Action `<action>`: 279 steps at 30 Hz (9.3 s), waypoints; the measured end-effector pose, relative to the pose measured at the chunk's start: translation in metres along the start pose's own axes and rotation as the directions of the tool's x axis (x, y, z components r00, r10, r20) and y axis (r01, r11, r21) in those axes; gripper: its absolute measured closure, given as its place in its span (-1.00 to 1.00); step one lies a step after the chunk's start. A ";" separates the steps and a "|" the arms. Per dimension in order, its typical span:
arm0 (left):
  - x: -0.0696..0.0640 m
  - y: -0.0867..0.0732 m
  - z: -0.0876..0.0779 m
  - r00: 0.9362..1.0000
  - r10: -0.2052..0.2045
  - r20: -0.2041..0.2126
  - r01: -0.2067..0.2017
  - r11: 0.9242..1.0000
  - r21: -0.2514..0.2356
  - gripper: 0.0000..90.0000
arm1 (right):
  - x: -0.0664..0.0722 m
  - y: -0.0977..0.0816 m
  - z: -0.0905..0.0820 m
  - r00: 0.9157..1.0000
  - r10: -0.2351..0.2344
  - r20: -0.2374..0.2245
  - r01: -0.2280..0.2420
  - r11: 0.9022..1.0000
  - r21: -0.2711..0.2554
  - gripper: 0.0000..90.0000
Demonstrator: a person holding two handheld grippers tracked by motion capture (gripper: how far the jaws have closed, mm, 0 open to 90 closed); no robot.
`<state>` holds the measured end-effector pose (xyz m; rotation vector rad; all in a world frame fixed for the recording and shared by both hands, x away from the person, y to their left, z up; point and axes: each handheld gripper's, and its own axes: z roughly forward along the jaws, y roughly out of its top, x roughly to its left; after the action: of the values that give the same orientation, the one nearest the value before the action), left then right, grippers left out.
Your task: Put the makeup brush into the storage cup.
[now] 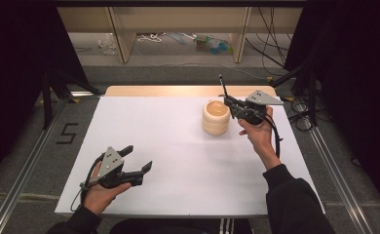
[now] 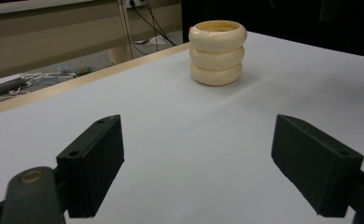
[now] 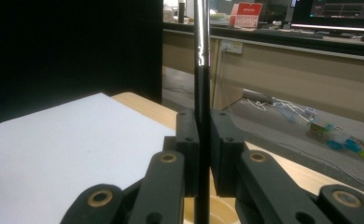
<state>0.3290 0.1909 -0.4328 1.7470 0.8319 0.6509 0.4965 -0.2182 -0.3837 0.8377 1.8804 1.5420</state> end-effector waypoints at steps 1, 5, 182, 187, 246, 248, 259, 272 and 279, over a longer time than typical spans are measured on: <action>0.000 0.000 0.000 1.000 0.003 0.000 -0.003 1.000 -0.001 -0.62 | -0.002 0.001 0.001 1.000 0.002 0.003 -0.002 1.000 -0.002 0.87; -0.001 0.000 0.000 1.000 0.010 0.006 -0.010 1.000 -0.001 -0.62 | -0.007 0.003 0.008 1.000 0.012 0.007 -0.012 1.000 -0.011 0.87; 0.003 0.001 -0.001 1.000 0.011 -0.013 -0.011 1.000 -0.008 -0.60 | 0.042 -0.015 -0.022 0.997 0.071 -0.006 -0.069 0.983 0.169 -0.64; 0.003 0.001 -0.001 1.000 0.007 -0.013 -0.007 1.000 -0.010 -0.60 | 0.048 -0.021 -0.030 0.997 0.073 -0.022 -0.068 0.983 0.171 -0.64; 0.003 0.001 -0.002 1.000 -0.022 -0.009 0.022 1.000 -0.019 -0.60 | 0.091 -0.050 -0.080 0.986 0.077 -0.145 -0.050 0.982 0.182 -0.64; 0.003 0.001 -0.002 1.000 -0.020 -0.008 0.019 1.000 -0.020 -0.60 | 0.093 -0.051 -0.082 0.988 0.072 -0.140 -0.045 0.981 0.189 -0.64; 0.003 0.000 -0.002 1.000 -0.014 -0.009 0.014 1.000 -0.020 -0.60 | 0.101 -0.055 -0.089 0.986 0.071 -0.152 -0.042 0.982 0.183 -0.64; 0.001 0.000 -0.001 1.000 -0.018 -0.002 0.018 1.000 -0.021 -0.60 | 0.101 -0.058 -0.097 0.990 0.046 -0.137 -0.019 0.981 0.192 -0.64; 0.001 0.000 -0.001 1.000 -0.017 -0.002 0.017 1.000 -0.021 -0.60 | 0.098 -0.059 -0.096 0.990 0.048 -0.131 -0.024 0.983 0.180 -0.64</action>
<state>0.3287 0.1923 -0.4322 1.7189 0.8372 0.6482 0.3541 -0.2127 -0.4278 0.8680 2.1375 1.5017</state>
